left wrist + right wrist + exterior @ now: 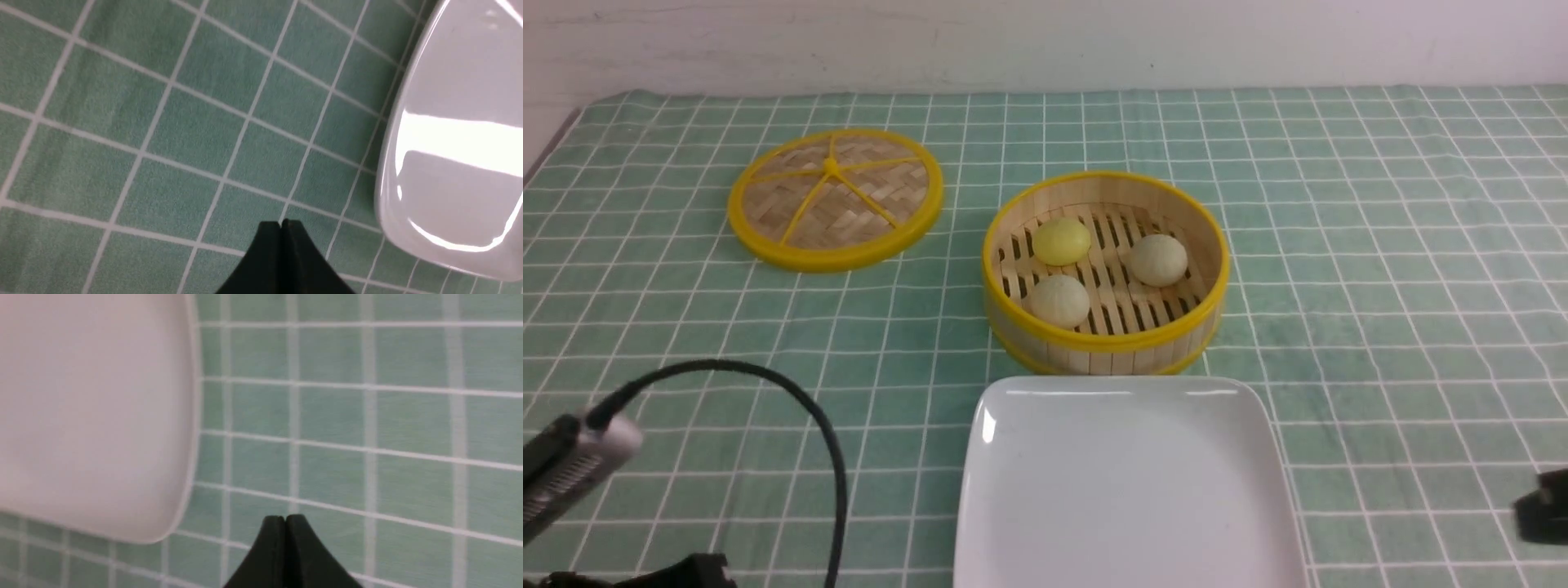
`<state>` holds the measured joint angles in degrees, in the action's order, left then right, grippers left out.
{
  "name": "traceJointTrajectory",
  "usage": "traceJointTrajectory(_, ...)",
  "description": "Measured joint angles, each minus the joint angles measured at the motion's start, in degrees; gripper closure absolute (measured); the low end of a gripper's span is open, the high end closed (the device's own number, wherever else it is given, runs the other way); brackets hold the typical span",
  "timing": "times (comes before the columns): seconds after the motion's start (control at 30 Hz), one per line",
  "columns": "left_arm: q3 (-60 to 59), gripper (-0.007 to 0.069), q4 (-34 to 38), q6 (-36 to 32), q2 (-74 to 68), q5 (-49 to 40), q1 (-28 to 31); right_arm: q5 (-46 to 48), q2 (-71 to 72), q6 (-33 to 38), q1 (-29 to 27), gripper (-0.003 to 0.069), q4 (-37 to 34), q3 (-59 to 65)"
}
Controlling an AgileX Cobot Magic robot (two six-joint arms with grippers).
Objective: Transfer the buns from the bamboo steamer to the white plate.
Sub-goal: 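Reach toward a bun in the bamboo steamer with the right gripper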
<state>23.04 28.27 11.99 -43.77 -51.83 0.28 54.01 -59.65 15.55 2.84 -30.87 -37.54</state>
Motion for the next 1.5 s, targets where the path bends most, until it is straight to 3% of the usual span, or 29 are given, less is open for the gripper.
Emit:
traceJointTrajectory(0.2, 0.1, 0.0616, 3.7, -4.4, -5.7, 2.5, 0.0, 0.8, -12.5, 28.7, 7.8, 0.0653, -28.4, -1.0)
traceJointTrajectory(0.37, 0.1, 0.0604, 4.4, -4.6, -6.1, 4.0, 0.0, -3.5, -20.7, 35.3, 15.5, 0.0647, -33.8, -6.7)
traceJointTrajectory(0.47, 0.2, 0.0593, 4.4, -4.7, -6.1, 4.1, 0.0, -6.0, -24.8, 33.0, 18.0, 0.0643, -30.6, -12.5)
traceJointTrajectory(0.63, 0.2, 0.0551, 3.1, -4.8, -6.1, 4.2, 0.0, -6.8, -32.8, 18.7, 19.0, 0.0607, -16.1, -26.4)
traceJointTrajectory(0.73, 0.2, 0.0499, 1.5, -4.8, -6.1, 4.2, 0.0, -7.0, -38.3, 11.9, 19.1, 0.0559, -6.8, -34.6)
traceJointTrajectory(0.87, 0.2, 0.0437, 0.7, -4.8, -6.1, 4.2, 0.0, -8.0, -43.6, 7.4, 19.1, 0.0497, 0.3, -42.9)
traceJointTrajectory(0.9, 0.2, 0.0400, 0.5, -4.8, -6.1, 4.2, 0.0, -8.8, -46.4, 6.1, 19.1, 0.0453, 2.9, -47.0)
traceJointTrajectory(1.0, 0.2, 0.0342, 0.3, -4.8, -6.1, 4.2, 0.0, -10.8, -50.2, 5.4, 19.1, 0.0384, 6.1, -51.4)
traceJointTrajectory(1.2, 0.2, 0.0305, 0.3, -4.8, -6.1, 4.2, 0.0, -16.1, -55.7, 5.2, 19.1, 0.0272, 8.6, -53.3)
traceJointTrajectory(1.5, 0.2, 0.0302, 0.3, -4.8, -6.1, 4.2, 0.0, -26.1, -58.3, 5.1, 19.1, 0.0252, 11.7, -53.5)
